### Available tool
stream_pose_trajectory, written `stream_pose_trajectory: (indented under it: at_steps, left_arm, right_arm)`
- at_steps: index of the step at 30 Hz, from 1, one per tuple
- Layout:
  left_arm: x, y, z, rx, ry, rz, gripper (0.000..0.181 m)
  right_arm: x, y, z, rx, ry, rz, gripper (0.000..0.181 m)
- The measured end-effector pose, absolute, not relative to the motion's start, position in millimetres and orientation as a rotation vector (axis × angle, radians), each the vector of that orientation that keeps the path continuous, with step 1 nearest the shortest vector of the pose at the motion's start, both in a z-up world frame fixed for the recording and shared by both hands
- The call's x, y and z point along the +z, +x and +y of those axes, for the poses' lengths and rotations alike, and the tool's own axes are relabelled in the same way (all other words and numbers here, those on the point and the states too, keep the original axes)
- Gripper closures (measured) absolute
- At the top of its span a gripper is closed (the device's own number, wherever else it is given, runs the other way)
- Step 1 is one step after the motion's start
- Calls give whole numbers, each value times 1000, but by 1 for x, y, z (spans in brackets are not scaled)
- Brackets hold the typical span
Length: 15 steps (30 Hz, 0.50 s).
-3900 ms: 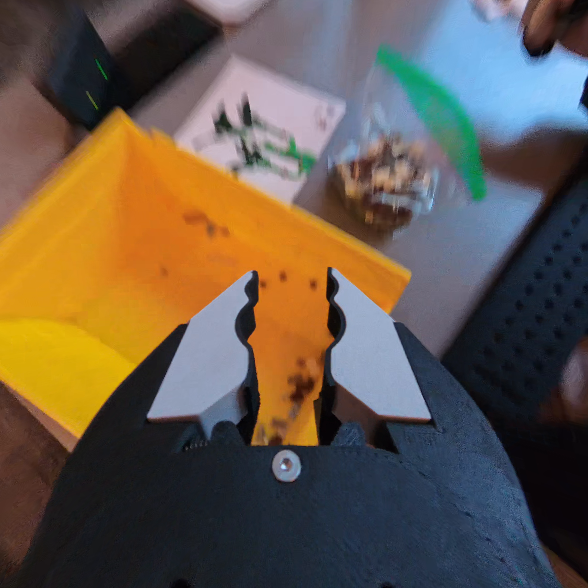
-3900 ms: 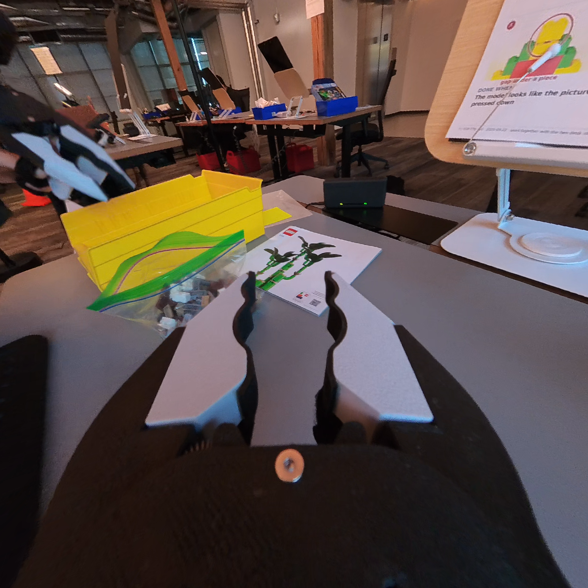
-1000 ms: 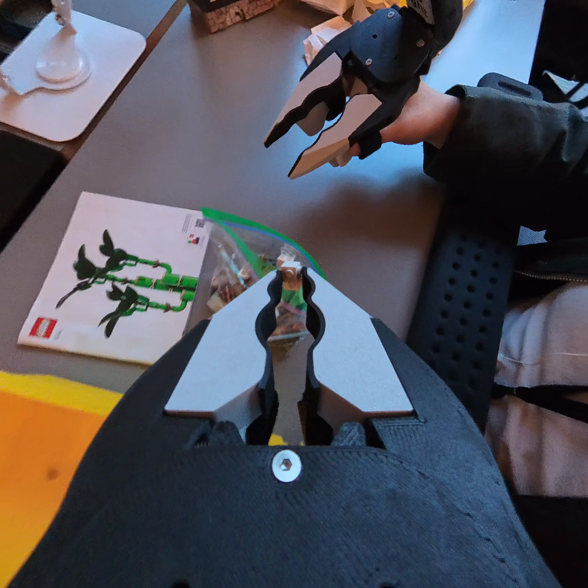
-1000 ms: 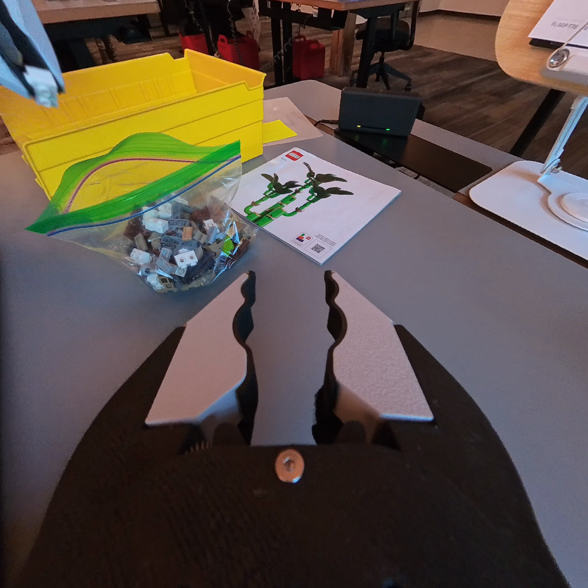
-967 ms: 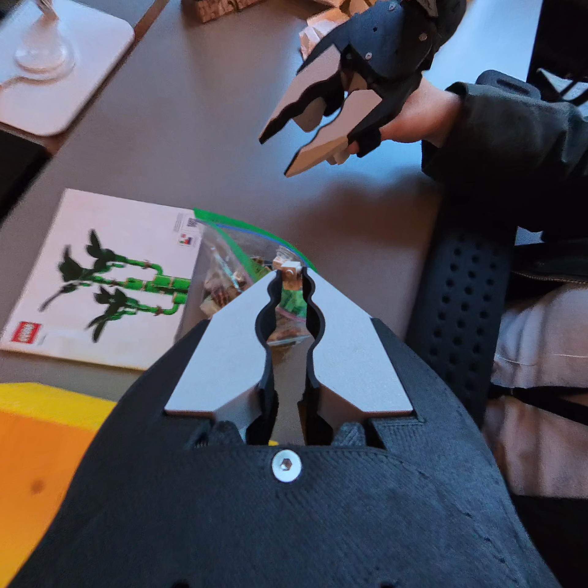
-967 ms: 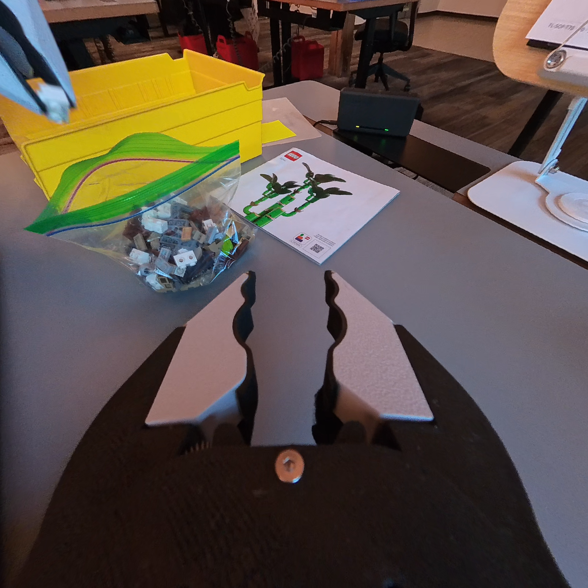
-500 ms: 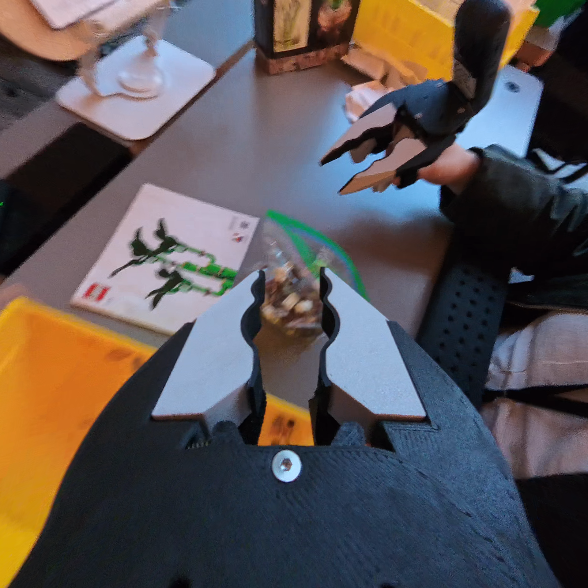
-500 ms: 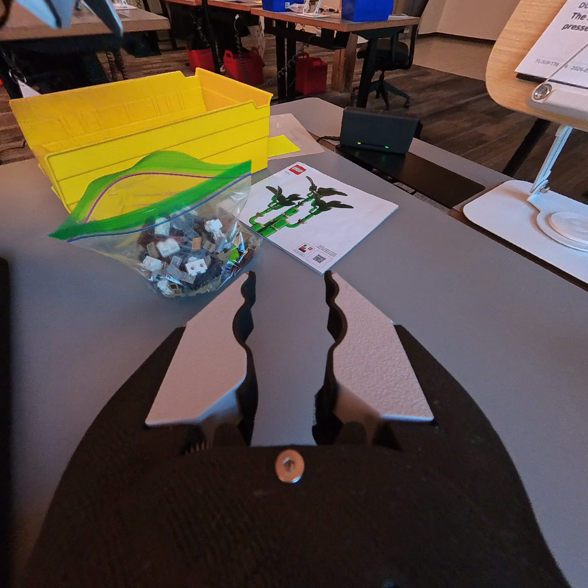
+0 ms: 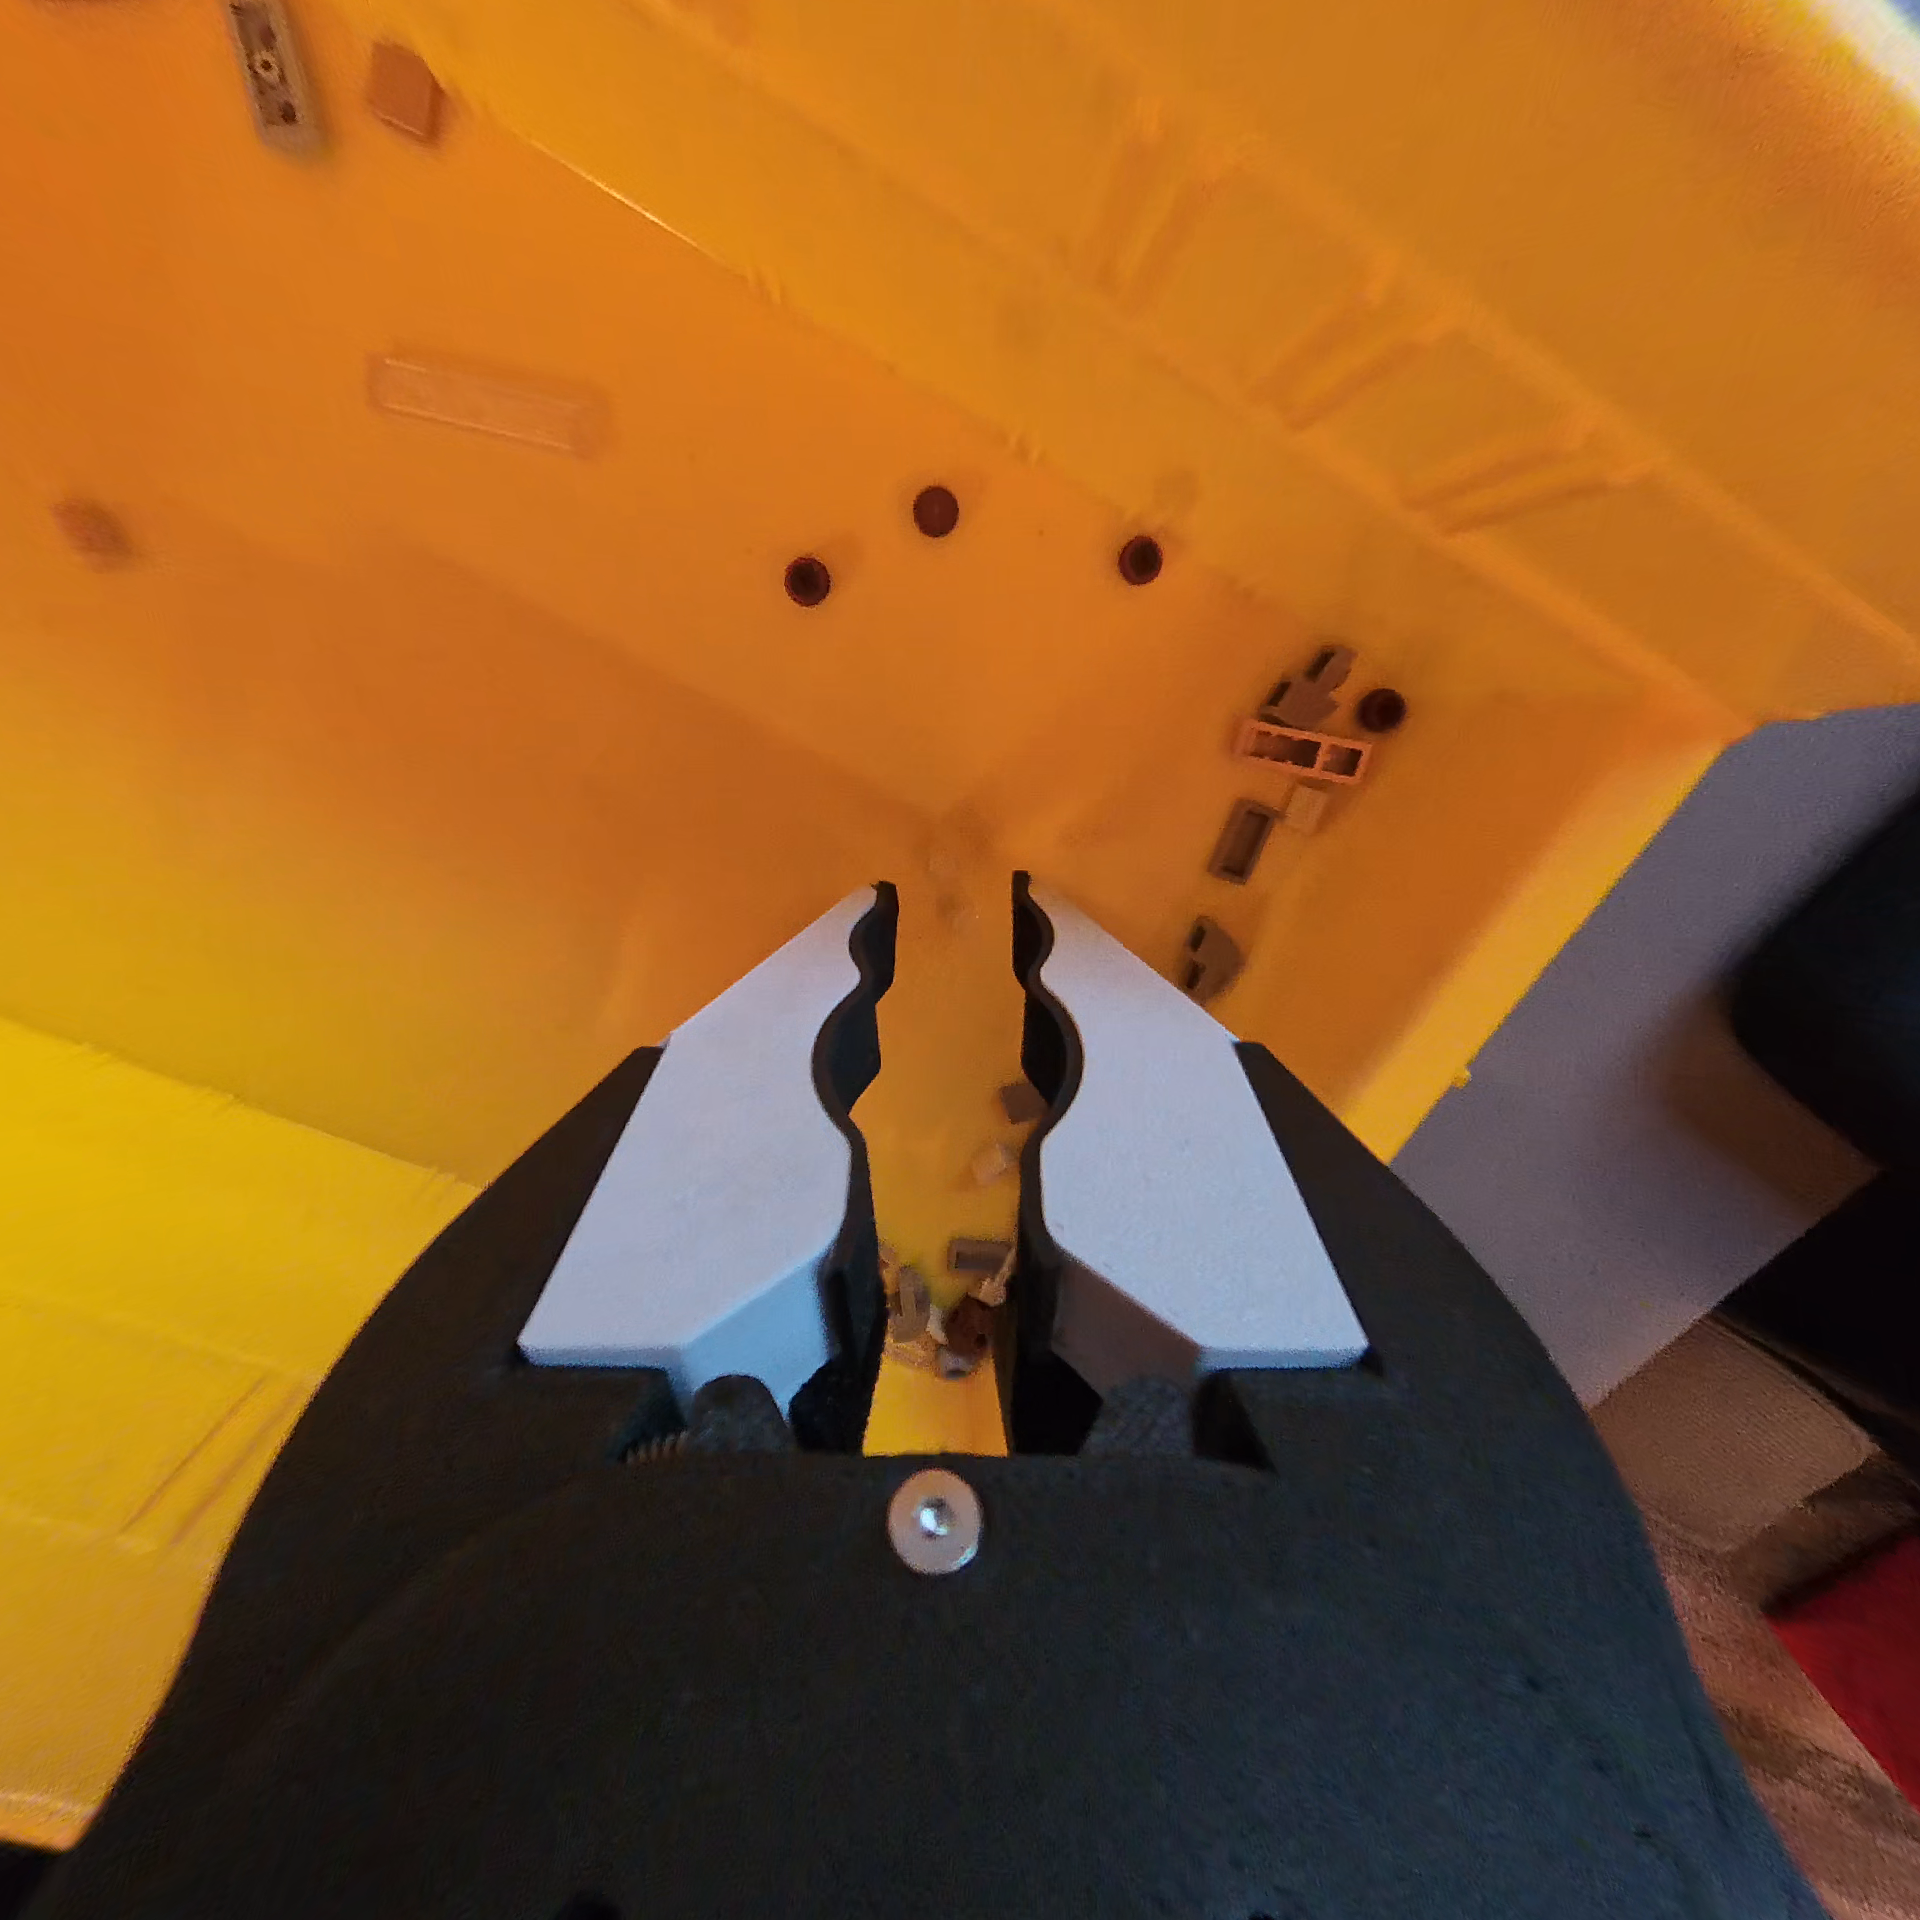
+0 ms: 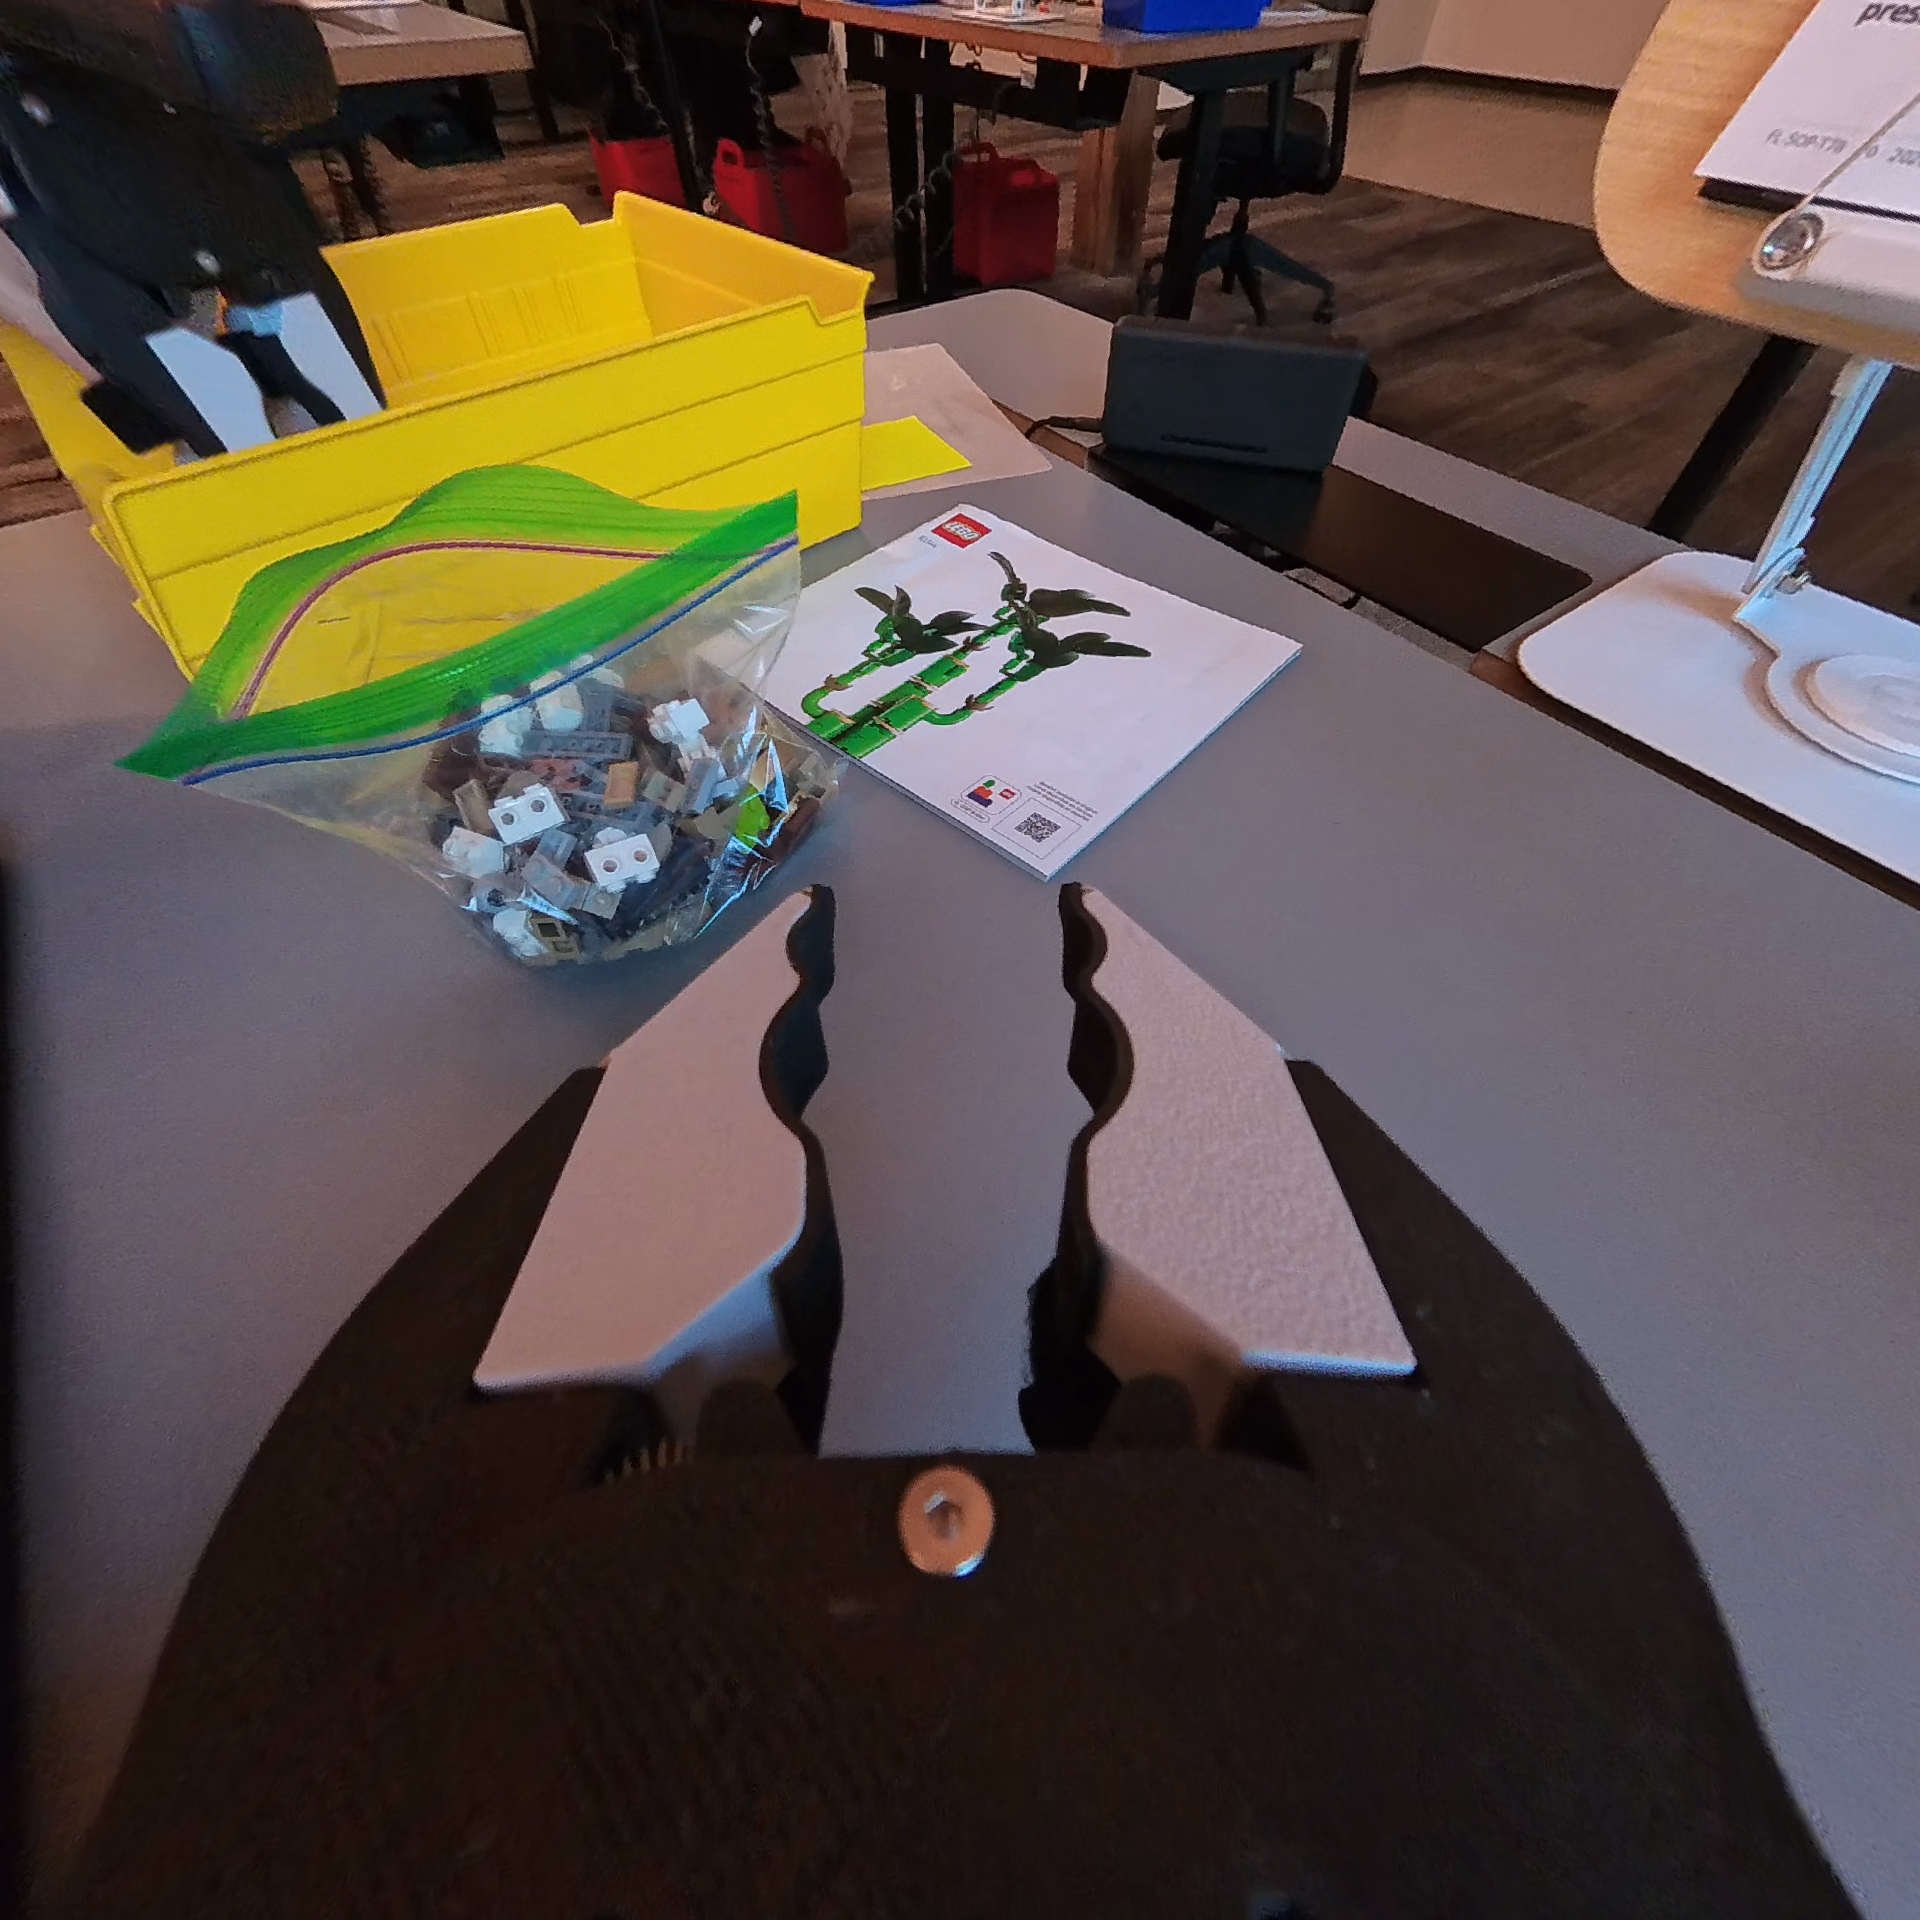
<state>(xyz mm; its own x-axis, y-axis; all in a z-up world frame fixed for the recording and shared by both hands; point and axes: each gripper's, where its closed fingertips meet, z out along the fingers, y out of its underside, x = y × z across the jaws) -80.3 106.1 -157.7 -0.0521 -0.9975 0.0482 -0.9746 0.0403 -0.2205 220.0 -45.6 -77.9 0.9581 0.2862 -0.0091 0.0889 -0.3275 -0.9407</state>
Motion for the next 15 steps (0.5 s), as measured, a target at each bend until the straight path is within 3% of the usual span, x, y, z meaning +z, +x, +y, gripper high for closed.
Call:
stream_pose_trajectory:
  at_steps: [11, 15]
  left_arm:
    - [-164, -79, 114, -231, -2028, 2167, 175]
    - [-130, -60, 125, -264, -1839, 2045, 175]
  right_arm:
    - [-79, 221, -46, 195, -1912, -281, 138]
    - [-79, 221, -46, 196, -1910, -279, 138]
